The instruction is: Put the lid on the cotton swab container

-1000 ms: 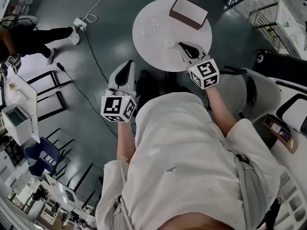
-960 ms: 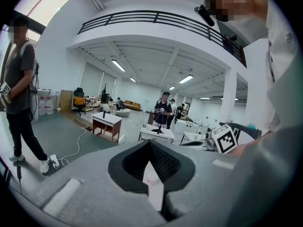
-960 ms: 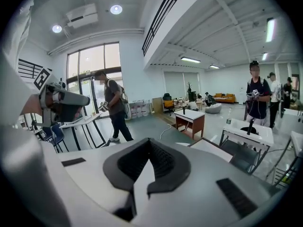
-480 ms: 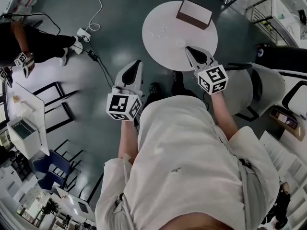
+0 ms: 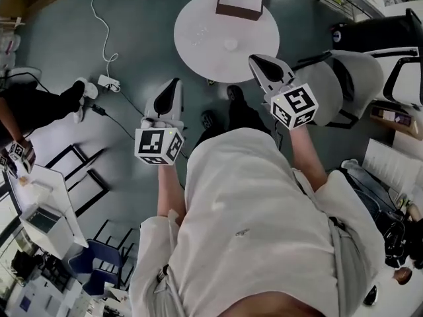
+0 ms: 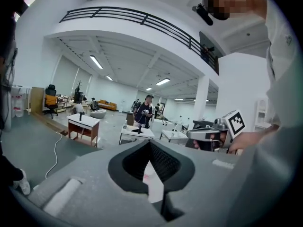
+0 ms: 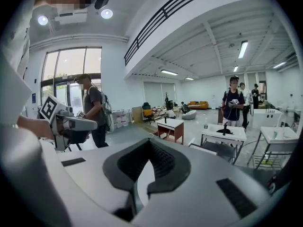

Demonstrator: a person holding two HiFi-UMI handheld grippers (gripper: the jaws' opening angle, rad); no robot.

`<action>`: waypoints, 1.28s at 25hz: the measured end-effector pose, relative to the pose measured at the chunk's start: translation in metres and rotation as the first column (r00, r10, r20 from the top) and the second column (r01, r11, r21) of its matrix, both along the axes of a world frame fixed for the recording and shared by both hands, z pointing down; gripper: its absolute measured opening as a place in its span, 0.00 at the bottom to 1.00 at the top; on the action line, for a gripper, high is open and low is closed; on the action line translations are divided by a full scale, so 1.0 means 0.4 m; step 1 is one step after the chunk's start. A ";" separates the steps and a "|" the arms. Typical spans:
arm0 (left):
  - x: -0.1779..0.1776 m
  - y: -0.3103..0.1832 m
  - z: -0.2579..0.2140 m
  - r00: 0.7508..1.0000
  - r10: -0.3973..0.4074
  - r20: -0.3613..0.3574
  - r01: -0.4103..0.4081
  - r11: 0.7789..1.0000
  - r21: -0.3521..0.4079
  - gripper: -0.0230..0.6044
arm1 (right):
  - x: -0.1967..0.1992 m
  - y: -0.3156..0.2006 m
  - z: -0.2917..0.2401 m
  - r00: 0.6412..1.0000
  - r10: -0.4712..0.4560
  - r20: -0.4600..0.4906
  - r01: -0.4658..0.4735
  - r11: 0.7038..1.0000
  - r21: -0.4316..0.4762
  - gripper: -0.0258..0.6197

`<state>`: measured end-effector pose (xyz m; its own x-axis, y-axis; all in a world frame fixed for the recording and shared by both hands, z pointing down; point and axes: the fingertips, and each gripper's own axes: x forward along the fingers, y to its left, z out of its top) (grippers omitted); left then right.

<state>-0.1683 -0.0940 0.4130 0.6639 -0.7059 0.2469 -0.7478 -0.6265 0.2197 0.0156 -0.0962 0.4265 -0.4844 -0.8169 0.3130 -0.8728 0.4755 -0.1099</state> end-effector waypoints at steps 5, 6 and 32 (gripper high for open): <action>0.015 0.015 -0.008 0.994 0.112 0.001 -0.112 0.994 0.012 0.05 | 0.024 0.103 -0.060 0.993 0.116 0.019 -0.116 0.993 0.022 0.05; 0.021 0.019 -0.011 0.991 0.132 0.000 -0.132 0.991 0.012 0.05 | 0.032 0.125 -0.069 0.990 0.138 0.023 -0.138 0.990 0.022 0.05; 0.105 0.110 -0.074 0.976 0.219 -0.008 -0.218 0.975 0.049 0.05 | 0.127 0.271 -0.148 0.970 0.232 0.074 -0.238 0.969 0.073 0.05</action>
<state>-0.1262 -0.0499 0.3832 0.8063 -0.5541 0.2068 -0.5889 -0.7845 0.1943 0.0664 0.0122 0.3672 -0.2927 -0.9316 0.2155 -0.9535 0.2674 -0.1389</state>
